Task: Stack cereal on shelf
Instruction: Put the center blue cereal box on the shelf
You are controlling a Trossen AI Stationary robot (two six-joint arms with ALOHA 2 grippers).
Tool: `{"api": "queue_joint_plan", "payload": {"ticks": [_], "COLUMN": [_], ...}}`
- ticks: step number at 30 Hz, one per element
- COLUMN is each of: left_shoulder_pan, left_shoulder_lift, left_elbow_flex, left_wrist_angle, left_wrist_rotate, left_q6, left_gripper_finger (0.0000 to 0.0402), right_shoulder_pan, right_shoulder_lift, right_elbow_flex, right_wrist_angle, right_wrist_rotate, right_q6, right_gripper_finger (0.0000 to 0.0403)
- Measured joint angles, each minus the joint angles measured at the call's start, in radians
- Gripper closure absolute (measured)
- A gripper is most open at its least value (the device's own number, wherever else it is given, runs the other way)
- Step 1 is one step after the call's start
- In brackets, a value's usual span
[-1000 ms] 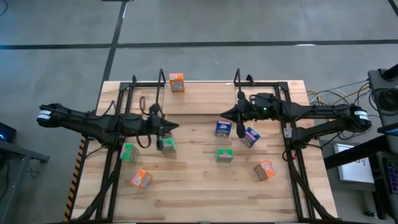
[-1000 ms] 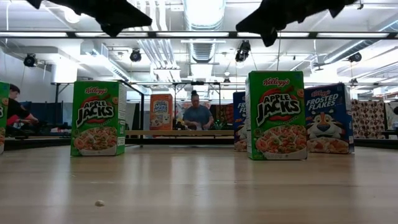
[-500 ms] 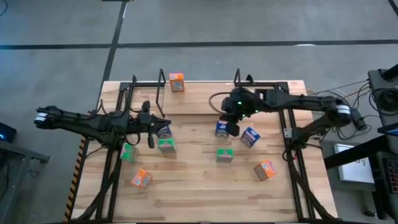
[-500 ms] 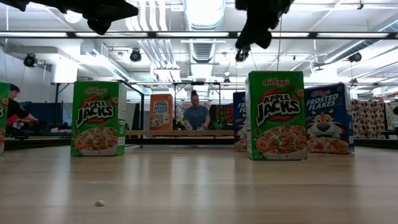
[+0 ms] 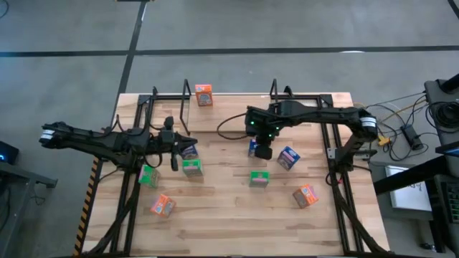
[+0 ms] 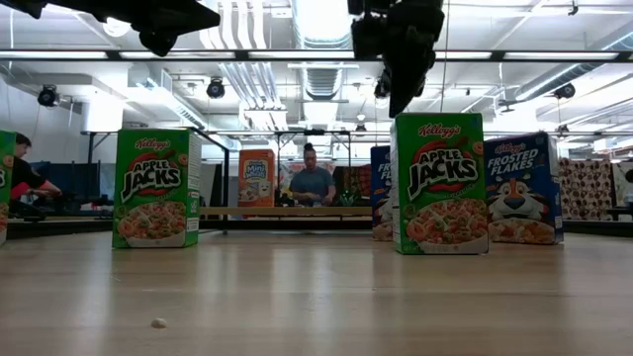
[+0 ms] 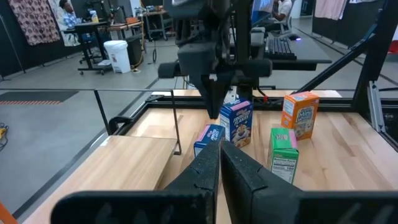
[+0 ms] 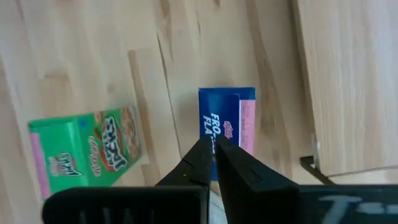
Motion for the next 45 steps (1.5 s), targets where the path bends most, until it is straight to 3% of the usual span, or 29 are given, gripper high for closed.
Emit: {"api": "queue_joint_plan", "payload": {"ticks": [5,15,21,26,36,45], "left_shoulder_pan": [0.000,0.000,0.000,0.000,0.000,0.000], "left_shoulder_lift": [0.002,0.004,0.004,0.004,0.004,0.004], "left_elbow_flex": [0.000,0.000,0.000,0.000,0.000,0.000], "left_wrist_angle": [0.001,0.000,-0.003,-0.004,-0.005,-0.005], "left_wrist_rotate": [0.000,0.001,0.001,0.001,0.001,0.001], "left_q6": [0.000,0.000,0.000,0.000,0.000,-0.001], "left_gripper_finger": [0.0401,0.0401,0.0401,0.0401,0.0401,0.0401], "right_shoulder_pan": [0.000,0.012,0.013,0.018,0.028,0.027], "right_shoulder_lift": [0.015,0.026,0.026,0.025,0.025,0.025], "right_elbow_flex": [0.000,-0.013,-0.029,-0.054,-0.134,-0.178], "right_wrist_angle": [-0.021,-0.008,0.006,0.020,0.121,0.176], "right_wrist_rotate": [0.003,0.129,0.129,0.127,0.128,0.129], "right_q6": [-0.057,-0.053,0.002,0.024,0.033,0.042], "right_gripper_finger": [0.0344,0.0183,0.0120,0.0109,0.0123,0.0158]}}
